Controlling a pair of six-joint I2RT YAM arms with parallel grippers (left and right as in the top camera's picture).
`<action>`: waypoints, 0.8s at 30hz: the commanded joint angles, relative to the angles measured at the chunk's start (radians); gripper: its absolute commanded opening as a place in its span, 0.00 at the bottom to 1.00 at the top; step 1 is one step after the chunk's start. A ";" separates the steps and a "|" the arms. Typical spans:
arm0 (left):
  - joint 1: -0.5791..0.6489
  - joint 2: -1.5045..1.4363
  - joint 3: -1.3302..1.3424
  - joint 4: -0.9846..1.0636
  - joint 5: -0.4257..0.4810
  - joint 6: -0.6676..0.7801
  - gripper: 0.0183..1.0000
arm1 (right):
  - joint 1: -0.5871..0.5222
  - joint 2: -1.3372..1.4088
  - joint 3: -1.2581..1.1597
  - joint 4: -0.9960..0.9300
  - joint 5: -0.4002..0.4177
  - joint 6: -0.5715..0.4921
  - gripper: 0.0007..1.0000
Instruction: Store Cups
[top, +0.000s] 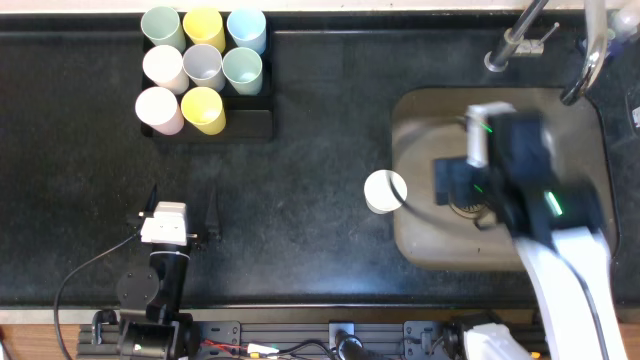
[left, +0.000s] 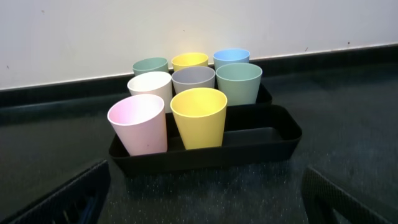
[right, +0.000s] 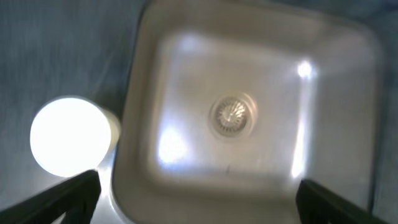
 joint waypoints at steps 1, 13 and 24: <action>0.000 -0.008 -0.001 -0.003 -0.004 0.022 1.00 | 0.058 0.204 0.050 -0.051 -0.013 -0.001 1.00; 0.000 -0.008 -0.001 -0.003 -0.004 0.022 1.00 | 0.058 0.357 0.051 0.074 -0.212 -0.218 1.00; 0.000 -0.008 -0.001 -0.003 -0.004 0.022 1.00 | 0.048 0.463 0.051 0.061 -0.217 -0.256 1.00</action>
